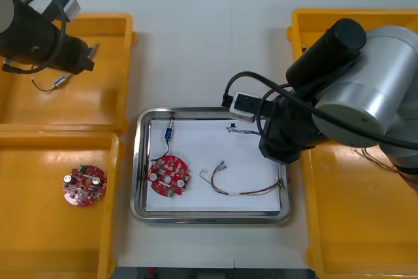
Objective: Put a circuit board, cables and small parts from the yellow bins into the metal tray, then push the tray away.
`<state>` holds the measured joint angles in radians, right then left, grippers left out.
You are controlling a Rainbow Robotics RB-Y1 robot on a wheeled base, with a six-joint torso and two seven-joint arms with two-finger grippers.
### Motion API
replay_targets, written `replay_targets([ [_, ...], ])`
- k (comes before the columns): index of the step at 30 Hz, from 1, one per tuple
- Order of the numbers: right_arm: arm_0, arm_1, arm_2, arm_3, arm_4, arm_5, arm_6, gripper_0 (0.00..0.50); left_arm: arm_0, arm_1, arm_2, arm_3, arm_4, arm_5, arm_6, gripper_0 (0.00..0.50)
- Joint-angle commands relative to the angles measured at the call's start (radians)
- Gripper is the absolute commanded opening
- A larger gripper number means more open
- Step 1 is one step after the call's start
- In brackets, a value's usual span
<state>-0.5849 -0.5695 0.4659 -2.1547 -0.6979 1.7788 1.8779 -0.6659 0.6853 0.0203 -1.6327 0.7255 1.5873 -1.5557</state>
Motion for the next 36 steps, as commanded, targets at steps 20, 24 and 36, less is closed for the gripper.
replay_targets([
  [20, -0.093, -0.026, 0.229, 0.242, 0.072, -0.286, 0.225, 0.0, -0.04, 0.062, 0.116, 0.231, 0.04, -0.098, -0.567, 0.5],
  [24, -0.104, -0.013, 0.24, 0.294, 0.055, -0.308, 0.257, 0.0, -0.04, 0.06, 0.122, 0.254, 0.034, -0.113, -0.604, 0.5],
  [36, -0.124, -0.004, 0.255, 0.32, 0.074, -0.323, 0.259, 0.397, -0.04, 0.062, 0.125, 0.326, 0.014, -0.193, -0.733, 0.5],
])
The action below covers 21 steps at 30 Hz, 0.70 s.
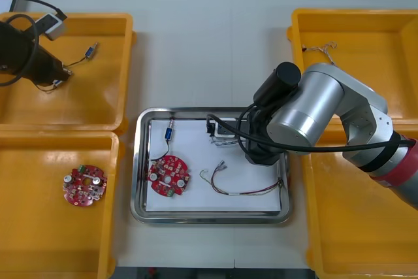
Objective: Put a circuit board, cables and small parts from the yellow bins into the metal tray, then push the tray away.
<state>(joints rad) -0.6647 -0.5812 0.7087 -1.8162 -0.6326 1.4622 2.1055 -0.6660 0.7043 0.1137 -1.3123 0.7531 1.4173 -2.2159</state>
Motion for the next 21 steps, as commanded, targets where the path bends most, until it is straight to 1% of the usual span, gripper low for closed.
replay_targets([
  [1, -0.047, 0.007, 0.008, -0.02, 0.007, -0.002, 0.031, 0.494, -0.04, 0.041, 0.032, 0.012, -0.021, -0.029, -0.077, 0.5],
  [2, -0.047, 0.009, -0.002, -0.023, 0.004, 0.006, 0.03, 0.5, -0.038, 0.043, 0.032, 0.019, -0.028, -0.037, -0.084, 0.5],
  [7, -0.047, 0.012, -0.037, -0.043, -0.01, 0.047, 0.036, 0.5, -0.04, 0.043, 0.023, 0.036, -0.043, -0.063, -0.102, 0.5],
  [11, -0.047, 0.02, -0.086, -0.086, -0.022, 0.129, 0.036, 0.5, -0.04, 0.043, 0.018, 0.064, -0.063, -0.084, -0.127, 0.5],
  [13, -0.047, 0.02, -0.1, -0.098, -0.03, 0.148, 0.036, 0.5, -0.038, 0.043, 0.009, 0.065, -0.07, -0.093, -0.131, 0.5],
  [16, -0.047, 0.02, -0.132, -0.112, -0.067, 0.176, 0.031, 0.5, -0.04, 0.041, -0.031, 0.073, -0.106, -0.129, -0.133, 0.5],
  [21, -0.047, 0.023, -0.206, -0.124, -0.124, 0.225, 0.019, 0.5, -0.038, 0.038, -0.043, 0.09, -0.109, -0.146, -0.13, 0.5],
])
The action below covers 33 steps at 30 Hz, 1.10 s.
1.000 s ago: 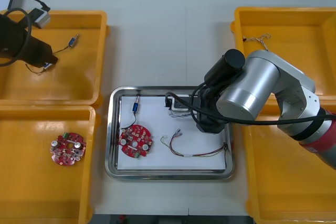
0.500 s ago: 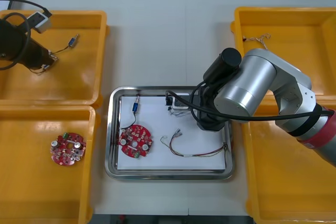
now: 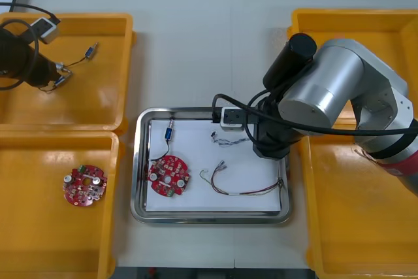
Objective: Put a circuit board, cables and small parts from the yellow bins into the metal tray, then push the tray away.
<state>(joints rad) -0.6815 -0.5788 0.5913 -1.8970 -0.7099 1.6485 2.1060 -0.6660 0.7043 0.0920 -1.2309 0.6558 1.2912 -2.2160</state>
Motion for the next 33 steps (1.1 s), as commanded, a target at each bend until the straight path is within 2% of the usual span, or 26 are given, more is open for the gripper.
replay_targets([
  [1, -0.03, 0.024, -0.111, -0.044, -0.06, 0.057, 0.014, 0.5, -0.038, 0.035, -0.021, 0.008, -0.012, -0.021, -0.129, 0.5],
  [7, -0.03, 0.048, -0.22, -0.059, -0.094, 0.169, -0.089, 0.5, -0.038, 0.026, -0.028, 0.008, -0.015, -0.021, -0.129, 0.5],
  [12, -0.03, 0.08, -0.317, -0.09, -0.057, 0.271, -0.227, 0.5, -0.037, 0.021, -0.038, 0.008, -0.012, -0.021, -0.129, 0.5],
  [23, -0.03, 0.089, -0.473, -0.148, 0.0, 0.271, -0.46, 0.5, -0.037, 0.003, -0.052, 0.008, -0.022, -0.021, -0.128, 0.5],
  [29, -0.02, 0.07, -0.551, -0.151, 0.033, 0.271, -0.578, 0.5, -0.037, 0.0, -0.075, 0.008, -0.028, -0.024, -0.126, 0.5],
  [33, -0.006, 0.045, -0.59, -0.151, 0.081, 0.271, -0.639, 0.5, -0.038, 0.0, -0.098, 0.008, -0.027, -0.041, -0.116, 0.5],
])
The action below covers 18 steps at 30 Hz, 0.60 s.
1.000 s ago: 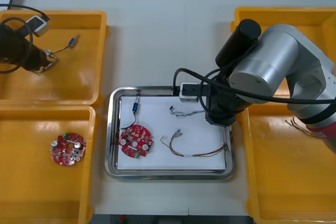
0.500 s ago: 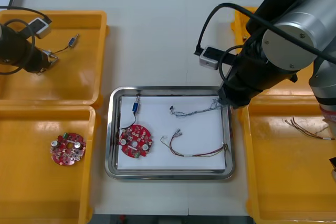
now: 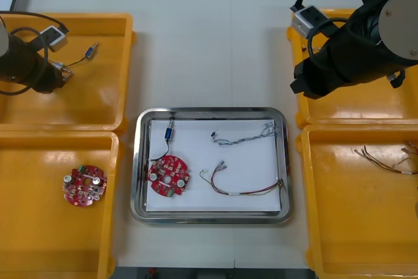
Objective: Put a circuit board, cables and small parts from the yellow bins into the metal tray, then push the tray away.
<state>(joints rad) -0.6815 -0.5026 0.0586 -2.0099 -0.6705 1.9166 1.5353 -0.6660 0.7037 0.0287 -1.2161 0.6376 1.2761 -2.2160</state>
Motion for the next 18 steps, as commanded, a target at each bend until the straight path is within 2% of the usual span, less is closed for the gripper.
replay_targets([
  [1, -0.004, -0.037, -0.063, -0.038, 0.052, 0.003, -0.08, 0.5, -0.037, 0.0, -0.039, -0.006, -0.01, -0.029, -0.114, 0.5],
  [9, 0.008, -0.105, -0.103, -0.038, 0.109, 0.003, -0.149, 0.5, -0.037, -0.01, -0.05, -0.006, -0.029, -0.034, -0.109, 0.5],
  [14, 0.039, -0.136, -0.172, -0.036, 0.094, 0.003, -0.141, 0.5, -0.037, -0.021, -0.05, 0.007, -0.044, -0.055, -0.116, 0.5],
  [18, 0.077, -0.156, -0.252, -0.038, 0.029, 0.003, -0.141, 0.5, -0.037, -0.027, -0.053, 0.017, -0.052, -0.064, -0.119, 0.498],
])
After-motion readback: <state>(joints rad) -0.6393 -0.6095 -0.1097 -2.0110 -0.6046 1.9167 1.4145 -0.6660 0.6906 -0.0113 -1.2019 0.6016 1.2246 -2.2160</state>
